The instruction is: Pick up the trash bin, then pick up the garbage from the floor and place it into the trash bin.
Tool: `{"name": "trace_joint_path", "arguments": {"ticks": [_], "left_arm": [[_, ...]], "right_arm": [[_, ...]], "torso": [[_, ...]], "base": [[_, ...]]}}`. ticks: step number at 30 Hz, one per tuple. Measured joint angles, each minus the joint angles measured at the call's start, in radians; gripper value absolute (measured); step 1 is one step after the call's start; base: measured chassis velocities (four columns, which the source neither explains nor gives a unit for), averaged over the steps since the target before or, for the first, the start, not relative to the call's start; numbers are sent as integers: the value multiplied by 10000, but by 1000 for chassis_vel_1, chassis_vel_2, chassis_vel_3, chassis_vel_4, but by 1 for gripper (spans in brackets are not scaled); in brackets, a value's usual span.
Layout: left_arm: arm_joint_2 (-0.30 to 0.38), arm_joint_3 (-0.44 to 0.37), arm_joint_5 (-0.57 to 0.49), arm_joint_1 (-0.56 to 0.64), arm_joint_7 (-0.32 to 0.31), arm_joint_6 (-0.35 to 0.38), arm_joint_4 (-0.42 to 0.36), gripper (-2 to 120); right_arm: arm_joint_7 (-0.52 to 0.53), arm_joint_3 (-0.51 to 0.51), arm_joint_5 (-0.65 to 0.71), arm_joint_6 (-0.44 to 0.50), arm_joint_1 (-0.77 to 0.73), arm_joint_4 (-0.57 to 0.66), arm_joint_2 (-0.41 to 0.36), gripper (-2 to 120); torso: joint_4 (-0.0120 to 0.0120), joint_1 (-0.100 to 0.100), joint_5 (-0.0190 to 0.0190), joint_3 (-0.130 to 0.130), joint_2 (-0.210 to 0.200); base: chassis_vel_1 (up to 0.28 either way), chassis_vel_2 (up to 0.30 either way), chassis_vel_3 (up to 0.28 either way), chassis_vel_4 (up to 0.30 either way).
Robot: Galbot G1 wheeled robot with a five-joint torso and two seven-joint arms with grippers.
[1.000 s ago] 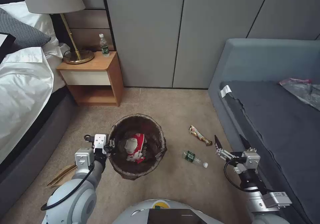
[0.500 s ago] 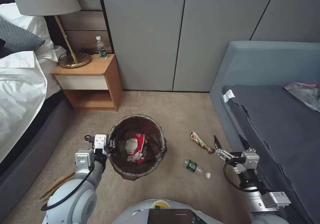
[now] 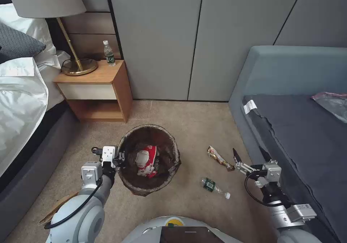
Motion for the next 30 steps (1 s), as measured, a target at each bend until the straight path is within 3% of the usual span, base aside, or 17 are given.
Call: {"name": "trace_joint_path", "arguments": {"ticks": [7,9,14,25,30], "left_arm": [[-19,7,5,-1,0,0,0,2],[-29,14,10,-1,-1,0,0,2],[-41,16,24,9,-1,0,0,2],[-53,6,35,20,-1,0,0,2],[-53,-13,38,32,-1,1,0,2]], "right_arm": [[-350,94,433,-174,66,-536,-1003,100],[-471,6,496,-237,223,-859,-1701,100],[-702,-432,563,-461,561,-1366,-2519,100],[-1390,-1634,623,-1397,1469,-2758,-3330,100],[-1562,-2162,791,-2254,2070,-3367,-3641,100]], "torso": [[-2,0,1,0,0],[1,0,2,0,0],[1,0,0,0,0],[-1,0,2,0,0],[1,0,1,0,0]], "base": [[0,0,0,0],[0,0,0,0],[0,0,0,0],[0,0,0,0],[0,0,0,0]]}}
